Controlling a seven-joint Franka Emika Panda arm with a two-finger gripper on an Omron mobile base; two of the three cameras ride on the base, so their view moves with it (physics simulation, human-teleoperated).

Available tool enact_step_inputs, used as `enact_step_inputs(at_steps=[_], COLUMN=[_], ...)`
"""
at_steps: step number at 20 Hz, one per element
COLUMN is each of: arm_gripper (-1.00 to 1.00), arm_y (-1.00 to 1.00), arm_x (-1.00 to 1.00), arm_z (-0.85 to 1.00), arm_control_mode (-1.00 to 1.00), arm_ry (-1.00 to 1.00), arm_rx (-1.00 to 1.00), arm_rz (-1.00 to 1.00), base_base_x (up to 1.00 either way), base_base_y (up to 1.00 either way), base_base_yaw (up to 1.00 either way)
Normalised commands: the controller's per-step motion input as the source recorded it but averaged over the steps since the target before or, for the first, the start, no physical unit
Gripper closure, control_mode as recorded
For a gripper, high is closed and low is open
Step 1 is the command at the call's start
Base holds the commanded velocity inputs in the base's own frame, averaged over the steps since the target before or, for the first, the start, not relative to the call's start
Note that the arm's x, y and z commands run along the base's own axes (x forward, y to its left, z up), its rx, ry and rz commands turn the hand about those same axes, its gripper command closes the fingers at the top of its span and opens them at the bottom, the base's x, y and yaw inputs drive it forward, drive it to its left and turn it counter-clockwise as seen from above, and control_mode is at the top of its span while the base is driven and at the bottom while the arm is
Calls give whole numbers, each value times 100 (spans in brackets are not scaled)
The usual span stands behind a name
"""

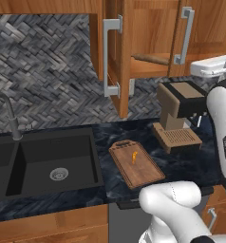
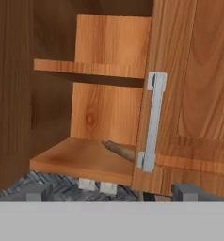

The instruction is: Open the cabinet, retrieve the rolling pin, and place it next to the meat on the cutting board to prepare for tenderizing.

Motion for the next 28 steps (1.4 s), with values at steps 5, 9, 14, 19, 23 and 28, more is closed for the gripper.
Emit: enact_step_inputs(at_steps=[5,9,14,19,23,28], arm_gripper=[-100,-100,-100,-100,-100,-100], arm_y=[-11,-19,-2,-12,-17,-20], arm_x=[1,0,2,11,25,38], arm_z=[0,0,0,0,0,0], arm_control_mode=[-100,-100,-100,-100,-100,-100], arm_ry=[-11,-5,0,0,1,3], arm_rx=[0,0,0,1,0,0], arm_rz=[-8,-6,0,0,0,0], base_base_x=[0,0,0,0,0,0], base_base_y=[0,0,0,0,0,0], base_base_yaw=[0,0,0,0,0,0])
